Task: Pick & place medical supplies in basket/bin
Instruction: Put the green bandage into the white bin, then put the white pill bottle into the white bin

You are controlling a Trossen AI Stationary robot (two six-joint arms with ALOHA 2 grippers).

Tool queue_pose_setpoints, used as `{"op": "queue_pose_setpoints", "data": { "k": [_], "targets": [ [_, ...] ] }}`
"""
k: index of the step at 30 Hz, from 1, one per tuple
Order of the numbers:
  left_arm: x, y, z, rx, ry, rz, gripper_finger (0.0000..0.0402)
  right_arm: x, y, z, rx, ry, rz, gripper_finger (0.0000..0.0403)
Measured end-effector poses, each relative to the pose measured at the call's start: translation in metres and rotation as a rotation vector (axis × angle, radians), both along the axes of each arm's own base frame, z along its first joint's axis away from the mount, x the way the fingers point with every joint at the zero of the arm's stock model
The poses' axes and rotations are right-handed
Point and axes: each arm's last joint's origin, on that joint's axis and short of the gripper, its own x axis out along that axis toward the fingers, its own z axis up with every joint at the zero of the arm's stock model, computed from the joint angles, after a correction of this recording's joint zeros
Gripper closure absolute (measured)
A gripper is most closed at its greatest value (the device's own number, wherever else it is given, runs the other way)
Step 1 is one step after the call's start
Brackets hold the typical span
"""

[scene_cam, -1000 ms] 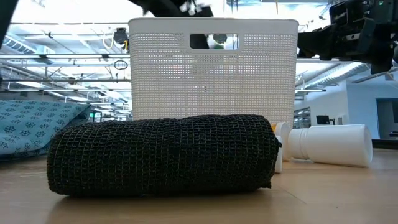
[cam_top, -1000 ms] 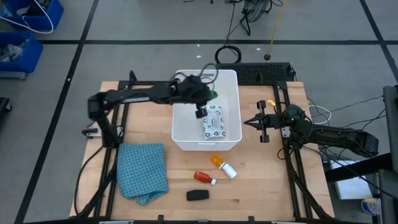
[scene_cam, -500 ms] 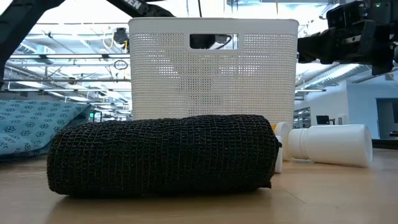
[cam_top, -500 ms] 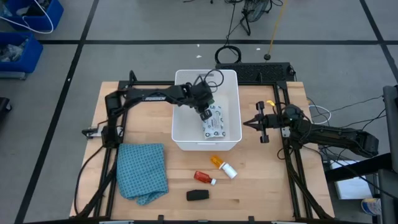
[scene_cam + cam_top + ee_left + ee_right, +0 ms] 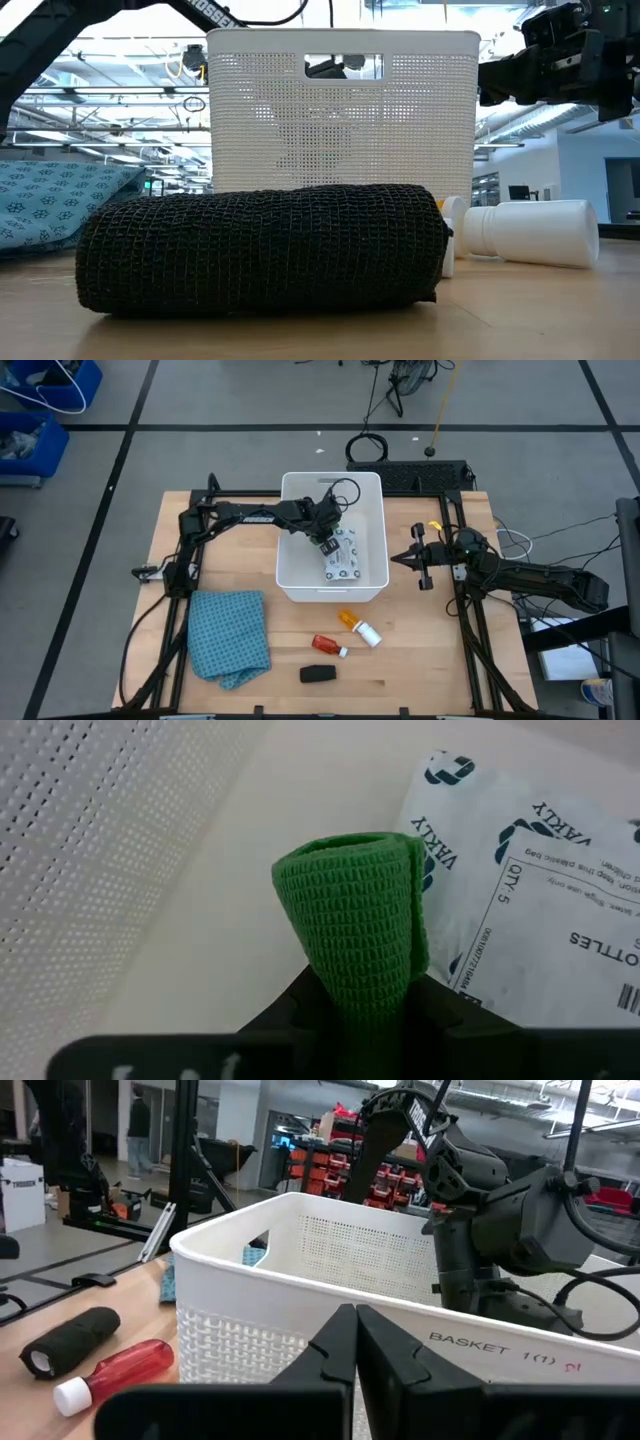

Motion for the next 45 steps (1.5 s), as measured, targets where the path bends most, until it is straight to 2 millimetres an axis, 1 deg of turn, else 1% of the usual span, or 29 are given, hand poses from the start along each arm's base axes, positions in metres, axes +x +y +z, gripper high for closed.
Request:
{"op": "queue_pose_setpoints", "data": {
  "k": [3, 6, 9, 12, 15, 18, 22, 25, 27, 29, 31, 33, 35, 36, 38, 40, 41, 42, 43, 45],
  "targets": [
    [0.000, -0.001, 0.000, -0.003, -0.003, -0.006, 0.0332, 0.000, 0.000, 0.000, 0.001, 0.002, 0.000, 0.0403],
    [0.000, -0.002, 0.001, -0.011, -0.007, -0.013, 0.0315, 0.000, 0.000, -0.001, 0.003, 0.005, 0.000, 0.0403],
    [0.000, -0.004, 0.003, -0.038, -0.016, -0.034, 0.0274, 0.000, 0.000, -0.001, 0.004, 0.007, 0.000, 0.0403],
    [0.000, -0.005, 0.003, -0.037, -0.016, -0.038, 0.0221, 0.000, 0.000, -0.001, 0.007, 0.014, 0.000, 0.0403],
    [-0.002, -0.007, 0.010, -0.009, -0.008, -0.052, 0.0168, 0.000, 0.000, -0.002, 0.009, 0.017, 0.000, 0.0403],
    [-0.004, -0.012, 0.029, 0.043, -0.038, -0.107, 0.0126, 0.000, 0.000, -0.002, 0.010, 0.020, 0.001, 0.0403],
    [-0.012, -0.022, 0.070, 0.110, -0.132, -0.152, 0.0089, 0.000, 0.000, -0.003, 0.013, 0.027, 0.001, 0.0403],
    [-0.027, -0.034, 0.108, 0.162, -0.197, -0.198, 0.0079, 0.000, 0.000, -0.003, 0.013, 0.028, 0.001, 0.0403],
    [-0.044, -0.048, 0.141, 0.202, -0.250, -0.251, 0.0077, 0.000, 0.000, -0.003, 0.016, 0.034, 0.001, 0.0403],
    [-0.065, -0.065, 0.173, 0.221, -0.301, -0.366, 0.0084, 0.000, 0.000, -0.004, 0.017, 0.036, 0.001, 0.0403],
    [-0.088, -0.082, 0.194, 0.249, -0.337, -0.495, 0.0107, 0.000, 0.000, -0.004, 0.019, 0.039, 0.001, 0.0403],
    [-0.109, -0.095, 0.205, 0.275, -0.374, -0.575, 0.0146, 0.000, 0.000, -0.004, 0.020, 0.042, 0.001, 0.0403],
    [-0.131, -0.103, 0.210, 0.278, -0.426, -0.648, 0.0196, 0.000, 0.000, -0.005, 0.025, 0.045, 0.001, 0.0403],
    [-0.142, -0.106, 0.209, 0.265, -0.447, -0.682, 0.0225, 0.000, 0.000, -0.005, 0.030, 0.048, 0.001, 0.0403],
    [-0.162, -0.112, 0.198, 0.230, -0.500, -0.745, 0.0286, 0.000, 0.000, -0.006, 0.044, 0.056, 0.002, 0.0403],
    [-0.177, -0.117, 0.179, 0.214, -0.553, -0.766, 0.0350, 0.000, 0.000, -0.006, 0.049, 0.057, 0.002, 0.0403],
    [-0.184, -0.118, 0.169, 0.214, -0.591, -0.753, 0.0375, 0.000, 0.000, -0.006, 0.049, 0.058, 0.003, 0.0403],
    [-0.189, -0.119, 0.160, 0.220, -0.638, -0.735, 0.0386, 0.000, 0.000, -0.006, 0.050, 0.059, 0.005, 0.0403],
    [-0.194, -0.120, 0.152, 0.238, -0.694, -0.718, 0.0388, 0.000, 0.000, -0.006, 0.050, 0.060, 0.006, 0.0403],
    [-0.204, -0.121, 0.144, 0.288, -0.812, -0.685, 0.0388, 0.000, 0.000, -0.006, 0.052, 0.064, 0.007, 0.0403]
  ]
}}
